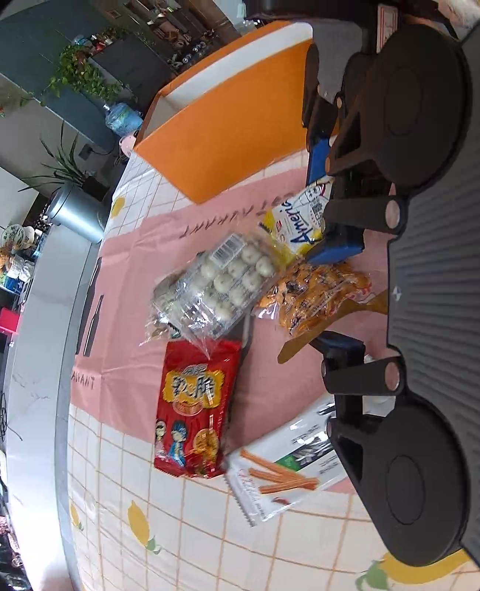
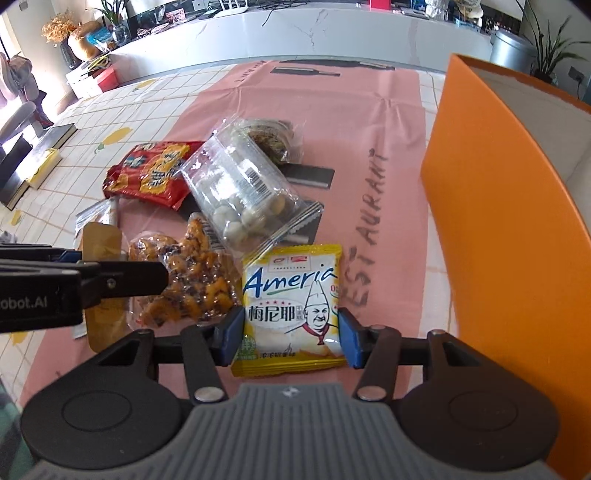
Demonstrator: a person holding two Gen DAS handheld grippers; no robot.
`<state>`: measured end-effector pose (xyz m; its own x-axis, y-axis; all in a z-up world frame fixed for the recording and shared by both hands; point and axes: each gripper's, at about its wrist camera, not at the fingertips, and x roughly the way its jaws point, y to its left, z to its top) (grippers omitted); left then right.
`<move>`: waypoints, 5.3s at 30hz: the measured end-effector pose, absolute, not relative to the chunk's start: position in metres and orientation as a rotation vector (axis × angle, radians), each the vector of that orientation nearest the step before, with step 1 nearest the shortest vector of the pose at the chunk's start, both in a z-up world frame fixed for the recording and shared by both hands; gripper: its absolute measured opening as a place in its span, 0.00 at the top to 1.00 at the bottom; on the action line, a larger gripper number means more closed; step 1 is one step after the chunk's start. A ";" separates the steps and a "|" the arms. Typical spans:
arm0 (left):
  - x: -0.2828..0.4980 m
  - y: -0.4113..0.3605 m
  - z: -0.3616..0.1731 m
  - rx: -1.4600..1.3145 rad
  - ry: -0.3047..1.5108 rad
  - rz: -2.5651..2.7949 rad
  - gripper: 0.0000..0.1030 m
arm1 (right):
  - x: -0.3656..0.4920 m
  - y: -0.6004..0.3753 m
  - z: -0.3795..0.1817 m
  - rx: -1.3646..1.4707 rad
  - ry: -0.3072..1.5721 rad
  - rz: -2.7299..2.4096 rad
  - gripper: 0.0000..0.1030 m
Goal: Organize snacks
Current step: 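Grasp the yellow America bag with the right tool while the left grasps the nut bag, then carry the America bag and nut bag toward the orange box with both tools, then lower both bags into the box and open both tools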
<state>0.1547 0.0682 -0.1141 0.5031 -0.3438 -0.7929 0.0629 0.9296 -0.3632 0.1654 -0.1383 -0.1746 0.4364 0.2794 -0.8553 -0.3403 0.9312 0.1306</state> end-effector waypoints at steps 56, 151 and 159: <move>0.132 -0.030 -0.112 0.735 0.957 -0.614 0.22 | 0.132 -0.203 -0.180 0.264 1.079 0.447 0.49; 0.298 -0.257 -0.119 0.937 1.108 -0.796 0.24 | 0.248 -0.363 -0.152 -0.173 1.273 0.295 0.50; 0.304 -0.252 -0.122 0.903 1.122 -0.799 0.22 | 0.260 -0.367 -0.160 -0.159 1.300 0.286 0.49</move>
